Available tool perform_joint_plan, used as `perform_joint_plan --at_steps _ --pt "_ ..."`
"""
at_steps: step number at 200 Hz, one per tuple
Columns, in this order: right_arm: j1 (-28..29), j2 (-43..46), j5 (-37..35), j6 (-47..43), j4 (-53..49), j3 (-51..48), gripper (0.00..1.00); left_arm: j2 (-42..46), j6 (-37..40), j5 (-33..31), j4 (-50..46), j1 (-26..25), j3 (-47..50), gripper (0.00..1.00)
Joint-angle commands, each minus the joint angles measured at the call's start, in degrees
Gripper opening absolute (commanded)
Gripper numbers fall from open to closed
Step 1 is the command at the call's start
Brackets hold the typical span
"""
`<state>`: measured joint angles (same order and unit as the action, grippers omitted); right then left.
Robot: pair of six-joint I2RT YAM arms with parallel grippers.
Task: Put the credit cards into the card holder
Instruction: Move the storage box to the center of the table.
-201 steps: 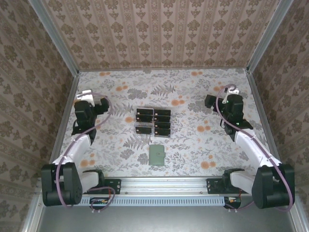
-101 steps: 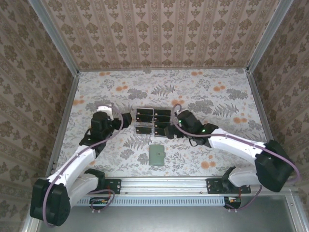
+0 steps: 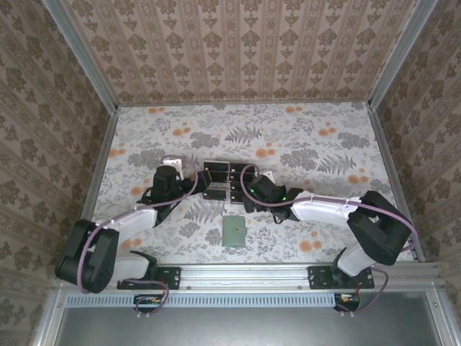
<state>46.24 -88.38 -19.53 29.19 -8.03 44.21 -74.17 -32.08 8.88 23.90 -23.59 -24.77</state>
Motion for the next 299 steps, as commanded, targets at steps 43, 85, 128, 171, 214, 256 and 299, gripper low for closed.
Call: perform_joint_plan --at_steps 43,85,128,171,214,256,299 --pt "-2.9 -2.0 -6.1 2.1 2.0 0.9 1.00 -10.3 -4.3 4.2 8.4 -1.8 -7.8 1.00" --pt "-7.3 -1.6 -6.9 2.4 2.0 0.6 1.00 -15.7 -5.4 4.0 10.0 -5.3 -12.4 1.00" --pt "-12.8 -0.3 -6.3 2.7 2.4 -0.9 1.00 -21.7 -6.1 3.4 10.5 -8.8 -19.1 1.00" --pt "-19.0 2.4 -5.6 2.2 2.4 -3.3 1.00 -29.1 -6.5 3.5 10.3 -12.7 -28.1 1.00" --pt "-26.0 4.7 -2.8 1.0 2.8 -4.7 1.00 -36.1 -6.6 3.7 8.7 -16.2 -37.7 1.00" --pt "-29.4 3.6 -1.0 1.1 1.4 -2.7 1.00 -40.7 -6.9 3.3 7.2 -18.4 -44.0 1.00" --pt "-29.8 6.3 2.3 0.9 0.1 -3.2 1.00 -41.4 -6.6 2.7 7.2 -18.2 -44.7 1.00"
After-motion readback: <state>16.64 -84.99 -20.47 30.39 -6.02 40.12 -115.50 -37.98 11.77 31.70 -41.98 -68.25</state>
